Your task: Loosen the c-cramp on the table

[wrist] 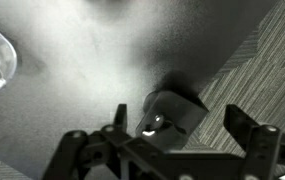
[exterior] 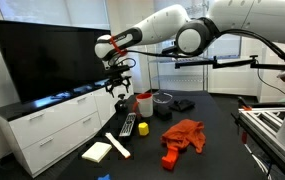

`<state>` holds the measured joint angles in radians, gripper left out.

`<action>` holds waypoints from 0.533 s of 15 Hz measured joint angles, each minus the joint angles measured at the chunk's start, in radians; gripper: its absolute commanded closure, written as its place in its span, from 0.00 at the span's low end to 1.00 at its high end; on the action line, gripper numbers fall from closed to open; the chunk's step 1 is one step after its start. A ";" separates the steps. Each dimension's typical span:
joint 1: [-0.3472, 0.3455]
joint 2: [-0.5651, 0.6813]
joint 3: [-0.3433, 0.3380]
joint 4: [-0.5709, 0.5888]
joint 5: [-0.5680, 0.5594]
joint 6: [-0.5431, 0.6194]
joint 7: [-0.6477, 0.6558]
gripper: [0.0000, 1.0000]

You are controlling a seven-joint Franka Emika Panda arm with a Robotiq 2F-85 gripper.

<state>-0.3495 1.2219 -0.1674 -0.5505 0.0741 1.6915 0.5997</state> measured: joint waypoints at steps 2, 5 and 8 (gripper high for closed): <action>0.002 0.011 -0.001 -0.005 -0.007 0.032 -0.001 0.00; 0.006 0.028 -0.014 -0.005 -0.031 0.134 -0.003 0.00; 0.007 0.042 -0.025 -0.005 -0.044 0.225 -0.004 0.00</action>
<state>-0.3424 1.2636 -0.1919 -0.5556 0.0304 1.9161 0.5959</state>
